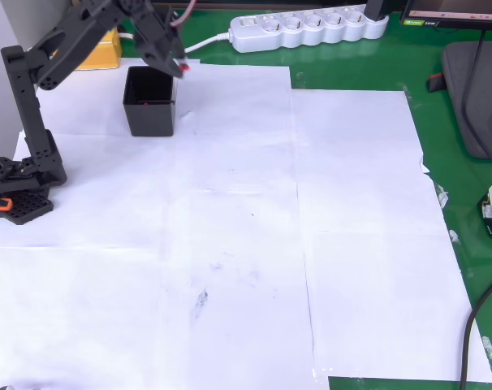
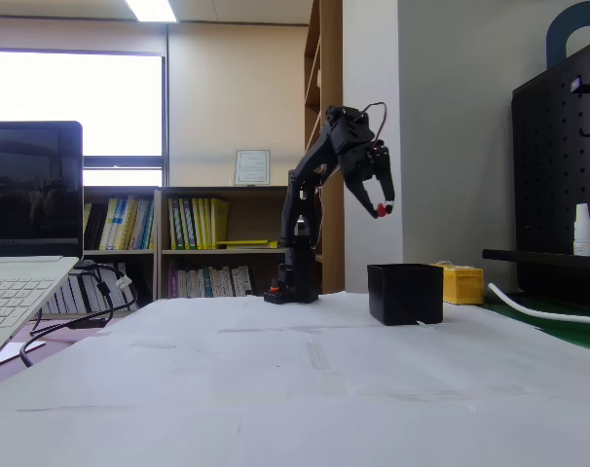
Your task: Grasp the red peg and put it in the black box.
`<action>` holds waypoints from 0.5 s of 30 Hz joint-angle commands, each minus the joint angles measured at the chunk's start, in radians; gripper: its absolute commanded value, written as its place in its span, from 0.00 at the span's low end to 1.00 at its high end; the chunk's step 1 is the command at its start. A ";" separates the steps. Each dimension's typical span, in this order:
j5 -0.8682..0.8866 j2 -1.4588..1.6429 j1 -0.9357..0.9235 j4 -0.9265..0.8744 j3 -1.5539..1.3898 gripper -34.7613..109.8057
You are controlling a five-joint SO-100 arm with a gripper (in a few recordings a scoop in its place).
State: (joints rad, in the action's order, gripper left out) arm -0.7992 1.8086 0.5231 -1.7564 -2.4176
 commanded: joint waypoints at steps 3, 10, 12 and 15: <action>0.083 0.087 0.104 -0.074 -0.126 0.24; 0.152 0.202 0.179 -0.083 -0.112 0.24; 0.166 0.219 0.195 -0.089 -0.112 0.24; 0.179 0.236 0.219 -0.107 -0.106 0.24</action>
State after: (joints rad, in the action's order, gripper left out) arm -0.6213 2.0463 0.7133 -1.7748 -2.4528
